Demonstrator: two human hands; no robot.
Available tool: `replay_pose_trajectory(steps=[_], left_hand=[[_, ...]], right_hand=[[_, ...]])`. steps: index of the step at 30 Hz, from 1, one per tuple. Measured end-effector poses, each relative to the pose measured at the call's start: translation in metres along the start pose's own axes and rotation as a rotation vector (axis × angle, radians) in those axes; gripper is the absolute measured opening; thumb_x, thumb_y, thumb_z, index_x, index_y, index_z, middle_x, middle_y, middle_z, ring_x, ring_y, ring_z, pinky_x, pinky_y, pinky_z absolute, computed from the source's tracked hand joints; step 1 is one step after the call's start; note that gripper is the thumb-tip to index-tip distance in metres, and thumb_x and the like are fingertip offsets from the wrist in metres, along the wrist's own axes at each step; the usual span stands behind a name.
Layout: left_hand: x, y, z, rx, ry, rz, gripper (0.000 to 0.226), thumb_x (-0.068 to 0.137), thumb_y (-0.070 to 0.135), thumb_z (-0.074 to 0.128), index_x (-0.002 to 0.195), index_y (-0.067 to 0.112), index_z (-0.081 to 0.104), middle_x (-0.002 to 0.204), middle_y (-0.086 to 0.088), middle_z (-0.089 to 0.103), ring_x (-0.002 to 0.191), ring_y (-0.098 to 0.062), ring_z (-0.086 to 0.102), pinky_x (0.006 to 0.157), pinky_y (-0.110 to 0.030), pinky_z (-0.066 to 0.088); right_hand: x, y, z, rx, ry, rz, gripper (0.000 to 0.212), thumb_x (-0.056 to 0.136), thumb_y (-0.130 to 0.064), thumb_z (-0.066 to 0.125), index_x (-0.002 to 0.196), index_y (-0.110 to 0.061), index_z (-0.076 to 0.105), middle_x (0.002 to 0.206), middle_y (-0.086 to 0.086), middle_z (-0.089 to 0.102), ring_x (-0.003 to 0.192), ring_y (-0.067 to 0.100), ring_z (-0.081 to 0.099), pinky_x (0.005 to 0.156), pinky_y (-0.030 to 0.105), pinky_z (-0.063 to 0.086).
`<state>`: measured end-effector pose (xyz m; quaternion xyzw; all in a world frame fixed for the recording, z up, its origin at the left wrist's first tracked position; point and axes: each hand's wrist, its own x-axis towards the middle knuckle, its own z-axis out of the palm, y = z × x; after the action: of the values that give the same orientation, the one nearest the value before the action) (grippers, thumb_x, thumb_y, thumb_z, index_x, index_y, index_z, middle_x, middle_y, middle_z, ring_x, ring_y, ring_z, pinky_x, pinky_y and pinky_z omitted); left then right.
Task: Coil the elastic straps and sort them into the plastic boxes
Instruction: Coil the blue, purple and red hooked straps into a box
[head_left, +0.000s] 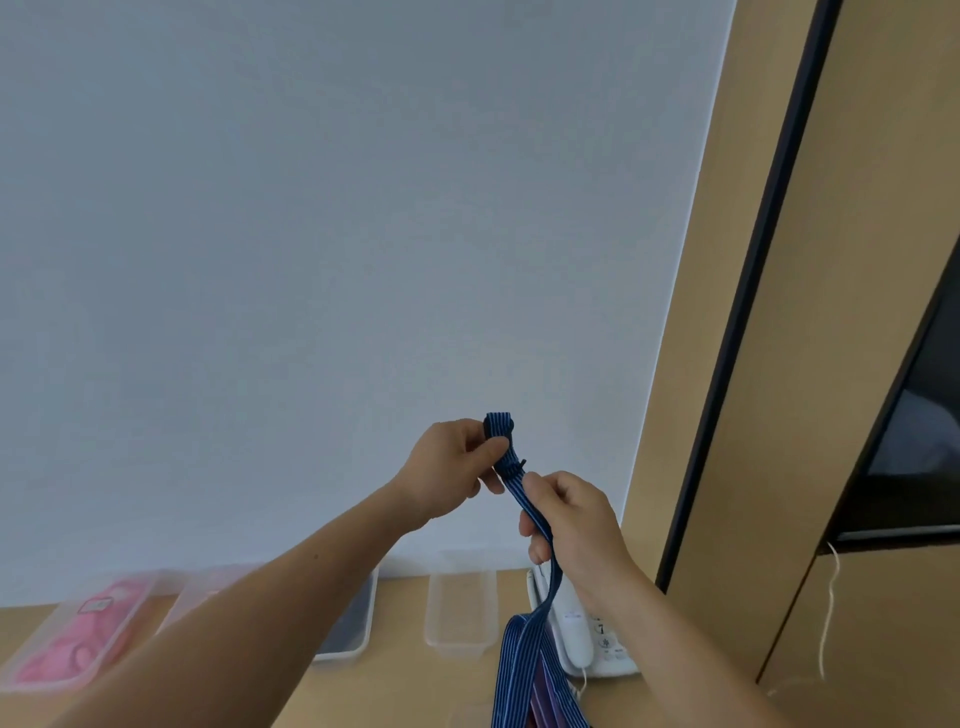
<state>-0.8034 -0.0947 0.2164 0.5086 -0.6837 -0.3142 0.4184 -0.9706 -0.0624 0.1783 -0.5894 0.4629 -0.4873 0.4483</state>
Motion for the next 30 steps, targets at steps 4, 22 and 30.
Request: replay_pose_trajectory(steps=[4, 22, 30], left_hand=[[-0.005, 0.002, 0.010, 0.212, 0.063, 0.260, 0.018, 0.100, 0.022, 0.055, 0.086, 0.016, 0.064, 0.070, 0.008, 0.069, 0.060, 0.000, 0.063, 0.058, -0.017, 0.047], [-0.018, -0.005, 0.020, 0.152, 0.088, 0.465, 0.046, 0.089, 0.003, 0.053, 0.133, 0.012, 0.059, 0.119, 0.010, 0.069, 0.103, 0.000, 0.065, 0.084, -0.018, 0.053], [-0.021, 0.018, 0.016, -0.553, -0.237, -0.070, 0.026, 0.099, 0.020, 0.054, 0.100, 0.002, 0.072, 0.093, -0.013, 0.072, 0.067, -0.021, 0.057, 0.073, -0.028, 0.051]], right_hand=[[0.002, -0.002, -0.002, 0.122, 0.025, 0.074, 0.033, 0.101, -0.031, 0.052, 0.080, -0.006, 0.057, 0.061, 0.005, 0.062, 0.043, 0.018, 0.044, 0.054, 0.036, 0.042], [-0.009, -0.013, 0.001, 0.280, 0.114, -0.021, 0.028, 0.095, -0.029, 0.061, 0.086, -0.002, 0.063, 0.067, 0.006, 0.067, 0.046, 0.014, 0.039, 0.045, 0.023, 0.035], [-0.011, -0.005, -0.002, 0.286, 0.055, -0.068, 0.014, 0.093, -0.021, 0.065, 0.088, -0.008, 0.067, 0.074, 0.015, 0.070, 0.046, 0.015, 0.045, 0.044, 0.021, 0.037]])
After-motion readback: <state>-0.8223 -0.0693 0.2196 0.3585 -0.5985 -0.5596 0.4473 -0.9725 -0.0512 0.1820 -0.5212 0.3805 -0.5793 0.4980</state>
